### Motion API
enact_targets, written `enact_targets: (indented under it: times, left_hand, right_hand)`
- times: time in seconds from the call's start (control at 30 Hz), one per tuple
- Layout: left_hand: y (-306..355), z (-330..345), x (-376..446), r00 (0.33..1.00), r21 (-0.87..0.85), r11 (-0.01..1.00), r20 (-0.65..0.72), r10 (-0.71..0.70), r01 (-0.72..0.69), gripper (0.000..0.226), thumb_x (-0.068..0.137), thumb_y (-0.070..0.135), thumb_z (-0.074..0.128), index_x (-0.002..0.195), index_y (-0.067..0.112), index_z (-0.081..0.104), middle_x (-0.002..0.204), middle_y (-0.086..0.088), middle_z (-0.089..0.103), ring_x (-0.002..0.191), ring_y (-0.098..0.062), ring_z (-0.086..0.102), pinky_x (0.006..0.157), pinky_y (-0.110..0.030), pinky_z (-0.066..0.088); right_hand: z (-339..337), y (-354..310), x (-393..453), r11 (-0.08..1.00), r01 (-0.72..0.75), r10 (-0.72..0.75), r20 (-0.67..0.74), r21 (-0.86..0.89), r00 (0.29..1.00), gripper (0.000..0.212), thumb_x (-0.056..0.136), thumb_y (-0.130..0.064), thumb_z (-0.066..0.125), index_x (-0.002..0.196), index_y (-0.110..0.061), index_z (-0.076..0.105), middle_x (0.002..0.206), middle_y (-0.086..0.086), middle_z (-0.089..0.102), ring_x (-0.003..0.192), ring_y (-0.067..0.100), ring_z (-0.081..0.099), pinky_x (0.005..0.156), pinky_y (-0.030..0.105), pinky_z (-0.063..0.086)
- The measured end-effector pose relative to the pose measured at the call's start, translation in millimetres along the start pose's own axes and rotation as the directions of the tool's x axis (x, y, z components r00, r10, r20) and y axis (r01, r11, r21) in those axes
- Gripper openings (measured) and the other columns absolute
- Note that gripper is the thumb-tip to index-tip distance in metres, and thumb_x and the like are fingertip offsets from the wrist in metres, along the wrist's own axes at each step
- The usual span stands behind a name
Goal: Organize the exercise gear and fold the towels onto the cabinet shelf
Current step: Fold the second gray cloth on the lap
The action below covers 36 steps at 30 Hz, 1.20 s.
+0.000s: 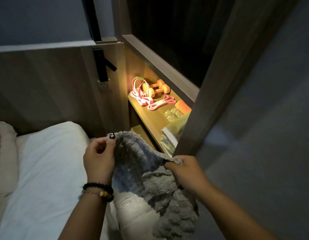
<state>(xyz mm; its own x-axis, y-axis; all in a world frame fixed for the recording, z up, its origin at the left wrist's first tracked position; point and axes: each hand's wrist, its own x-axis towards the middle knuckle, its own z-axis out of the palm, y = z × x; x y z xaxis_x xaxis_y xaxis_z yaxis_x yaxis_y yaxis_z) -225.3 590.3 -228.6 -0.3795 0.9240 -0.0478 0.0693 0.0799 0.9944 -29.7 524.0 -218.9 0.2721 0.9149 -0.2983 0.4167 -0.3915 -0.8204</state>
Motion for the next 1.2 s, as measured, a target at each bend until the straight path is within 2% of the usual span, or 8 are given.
enact_targets:
  times: [0.13, 0.23, 0.4, 0.63, 0.73, 0.9, 1.07, 1.2]
  left_hand:
    - [-0.8, -6.2, -5.4, 0.991, -0.010, 1.000, 0.135, -0.007, 0.009, 0.008, 0.091, 0.013, 0.062, 0.089, 0.019, 0.066, 0.093, 0.003, 0.068, 0.089, -0.009, 0.062, 0.078, -0.024, 0.050]
    - [-0.3, -1.5, -8.6, 0.981, -0.077, 0.995, 0.184, -0.053, 0.068, 0.018, 0.090, 0.005, 0.060, 0.097, 0.021, 0.056, 0.096, -0.006, 0.066, 0.088, -0.017, 0.064, 0.076, -0.026, 0.052]
    - [7.2, 7.9, -3.5, 0.960, -0.050, 0.993, 0.255, 0.118, -0.109, 0.030, 0.087, -0.009, 0.056, 0.092, 0.020, 0.056, 0.092, -0.004, 0.061, 0.079, -0.002, 0.061, 0.068, -0.012, 0.050]
    - [7.6, 42.6, 45.2, 0.935, -0.087, 0.994, 0.343, 0.094, -0.068, 0.035, 0.090, -0.009, 0.051, 0.085, 0.018, 0.073, 0.089, 0.014, 0.073, 0.092, -0.006, 0.067, 0.080, -0.021, 0.054]
    - [6.0, 67.7, 71.6, 0.913, -0.149, 0.987, 0.408, 0.011, 0.055, 0.034, 0.092, -0.006, 0.049, 0.092, 0.017, 0.074, 0.102, 0.002, 0.074, 0.102, -0.019, 0.067, 0.085, -0.033, 0.054]
    - [21.6, 97.0, 112.9, 0.861, -0.251, 0.937, 0.500, -0.088, 0.241, 0.033, 0.092, -0.007, 0.044, 0.091, 0.008, 0.073, 0.102, -0.007, 0.074, 0.092, -0.016, 0.070, 0.068, -0.020, 0.054]
    - [20.4, 104.4, 165.0, 0.831, -0.147, 0.965, 0.546, -0.104, 0.218, 0.025, 0.097, 0.016, 0.048, 0.102, 0.017, 0.073, 0.106, 0.003, 0.074, 0.099, -0.011, 0.068, 0.076, -0.020, 0.050]
    - [12.6, 109.7, 205.5, 0.792, -0.010, 0.989, 0.601, -0.112, 0.148, 0.019, 0.092, 0.027, 0.056, 0.102, 0.027, 0.072, 0.105, 0.015, 0.072, 0.099, 0.003, 0.064, 0.074, -0.013, 0.045]
  right_hand:
    - [7.8, -24.2, 2.5, 0.985, 0.026, -0.036, 0.058, 0.170, 0.998, 0.021, 0.089, -0.012, 0.059, 0.068, -0.013, 0.054, 0.063, 0.009, 0.051, 0.061, 0.020, 0.050, 0.057, 0.031, 0.034]
    - [12.2, -35.8, 3.3, 0.973, 0.035, -0.048, 0.049, 0.228, 0.998, 0.005, 0.092, -0.016, 0.058, 0.089, -0.019, 0.059, 0.075, -0.002, 0.059, 0.068, 0.022, 0.059, 0.061, 0.031, 0.040]
    - [16.6, -46.4, 20.0, 0.948, 0.102, -0.113, 0.021, 0.300, 0.993, 0.026, 0.091, -0.015, 0.059, 0.107, -0.036, 0.063, 0.116, -0.009, 0.059, 0.090, 0.014, 0.065, 0.078, 0.040, 0.056]
    - [8.9, -61.4, 67.1, 0.903, 0.180, -0.223, 0.067, 0.390, 0.972, 0.029, 0.092, -0.010, 0.056, 0.085, -0.029, 0.076, 0.096, -0.011, 0.072, 0.095, 0.007, 0.065, 0.083, 0.032, 0.053]
    - [10.5, -65.1, 100.0, 0.893, 0.148, -0.197, 0.073, 0.424, 0.978, 0.022, 0.090, -0.015, 0.059, 0.080, -0.026, 0.074, 0.091, -0.007, 0.073, 0.093, 0.015, 0.066, 0.081, 0.039, 0.053]
    - [8.4, -76.9, 142.7, 0.848, 0.092, -0.189, 0.136, 0.522, 0.973, 0.020, 0.067, -0.019, 0.061, 0.083, -0.023, 0.072, 0.090, 0.005, 0.073, 0.084, 0.022, 0.070, 0.069, 0.036, 0.054]
    - [13.3, -93.5, 189.8, 0.905, 0.103, -0.156, 0.097, 0.412, 0.983, 0.023, 0.079, -0.001, 0.068, 0.088, -0.022, 0.070, 0.094, -0.003, 0.072, 0.091, 0.017, 0.069, 0.078, 0.040, 0.058]
    - [21.1, -102.7, 222.8, 0.951, 0.164, -0.178, 0.029, 0.262, 0.984, 0.021, 0.083, 0.001, 0.064, 0.080, -0.020, 0.068, 0.087, -0.010, 0.071, 0.086, 0.005, 0.066, 0.076, 0.026, 0.054]
